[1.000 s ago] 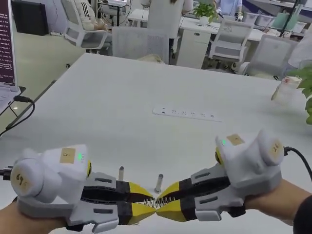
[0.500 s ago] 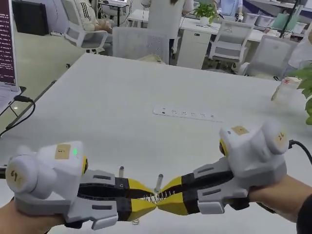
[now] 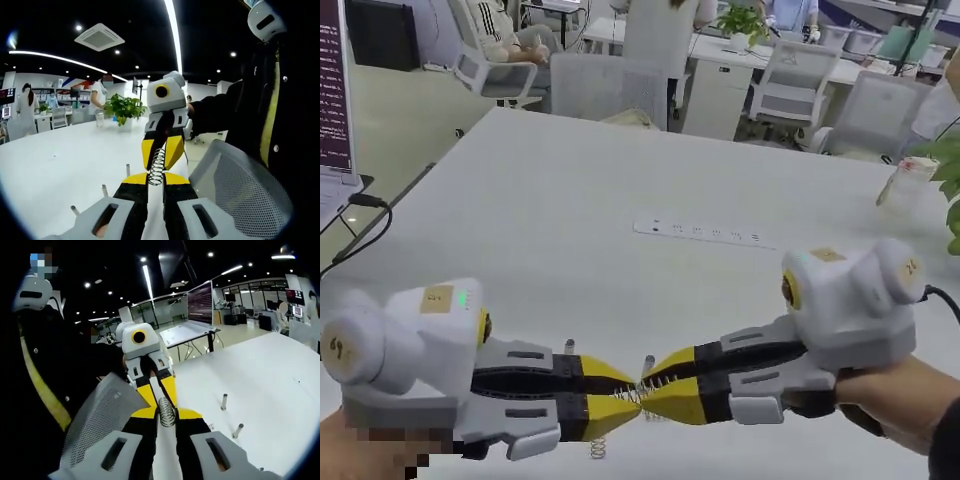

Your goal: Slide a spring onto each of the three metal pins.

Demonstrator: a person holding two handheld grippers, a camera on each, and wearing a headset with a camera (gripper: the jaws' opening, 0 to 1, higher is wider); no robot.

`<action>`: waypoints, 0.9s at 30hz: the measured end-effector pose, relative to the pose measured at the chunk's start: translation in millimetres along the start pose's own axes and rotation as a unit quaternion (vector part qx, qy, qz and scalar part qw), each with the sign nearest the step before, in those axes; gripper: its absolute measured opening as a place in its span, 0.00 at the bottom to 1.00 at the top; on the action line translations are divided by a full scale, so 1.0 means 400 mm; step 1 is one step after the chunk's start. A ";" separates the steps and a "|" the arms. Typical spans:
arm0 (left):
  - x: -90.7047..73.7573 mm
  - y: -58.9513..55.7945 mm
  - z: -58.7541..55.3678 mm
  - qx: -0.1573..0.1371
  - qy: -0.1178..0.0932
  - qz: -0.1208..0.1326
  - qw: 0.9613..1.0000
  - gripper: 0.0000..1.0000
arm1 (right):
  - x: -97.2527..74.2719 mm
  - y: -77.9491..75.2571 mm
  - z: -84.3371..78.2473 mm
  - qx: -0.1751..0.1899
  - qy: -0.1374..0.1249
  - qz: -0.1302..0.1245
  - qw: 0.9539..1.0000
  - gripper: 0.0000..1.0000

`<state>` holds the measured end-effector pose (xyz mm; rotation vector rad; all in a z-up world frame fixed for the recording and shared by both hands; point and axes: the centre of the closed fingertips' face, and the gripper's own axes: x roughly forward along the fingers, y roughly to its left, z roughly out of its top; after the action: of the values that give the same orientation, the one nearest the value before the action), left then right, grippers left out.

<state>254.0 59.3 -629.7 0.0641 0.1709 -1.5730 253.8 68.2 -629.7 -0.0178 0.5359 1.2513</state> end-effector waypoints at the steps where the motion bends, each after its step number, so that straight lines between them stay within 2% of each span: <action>1: 0.000 0.000 0.000 -0.001 -0.001 0.000 1.000 0.02 | 0.000 0.000 -0.001 0.001 0.000 0.000 1.000 0.11; 12: 0.001 0.002 -0.003 0.001 0.001 0.003 1.000 0.03 | 0.005 -0.002 -0.004 0.013 0.004 0.000 1.000 0.08; 16: 0.008 0.004 -0.008 0.012 0.006 0.009 1.000 0.03 | 0.007 -0.005 -0.008 0.010 0.038 -0.012 0.999 0.08; 17: 0.008 0.005 -0.013 0.014 0.012 0.010 1.000 0.03 | 0.008 -0.005 -0.005 0.010 0.038 -0.012 0.999 0.08; 18: 0.013 0.007 -0.019 0.024 0.021 0.013 0.999 0.03 | 0.010 -0.007 -0.004 0.006 0.052 -0.017 0.999 0.08; 19: 0.012 0.013 -0.033 0.038 0.039 0.018 0.998 0.03 | 0.010 -0.012 -0.004 0.006 0.060 -0.022 0.998 0.08; 20: 0.019 0.012 -0.032 0.036 0.036 0.016 0.999 0.03 | 0.008 -0.014 -0.016 0.005 0.087 -0.028 0.996 0.08; 21: 0.022 0.013 -0.036 0.038 0.040 0.015 0.998 0.03 | 0.009 -0.016 -0.020 -0.011 0.101 -0.031 0.994 0.08; 23: 0.028 0.016 -0.045 0.046 0.049 0.015 0.998 0.03 | 0.009 -0.018 -0.029 -0.011 0.132 -0.042 0.990 0.08; 24: 0.032 0.014 -0.047 0.048 0.052 0.013 0.997 0.03 | 0.010 -0.014 -0.031 -0.028 0.152 -0.041 0.987 0.08; 27: 0.043 0.006 -0.054 0.055 0.062 0.006 0.997 0.03 | 0.006 -0.009 -0.041 -0.041 0.192 -0.044 0.980 0.08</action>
<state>254.6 45.4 -653.7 0.2497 0.1806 -1.5659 251.5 64.4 -646.0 -0.3543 0.8065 1.1876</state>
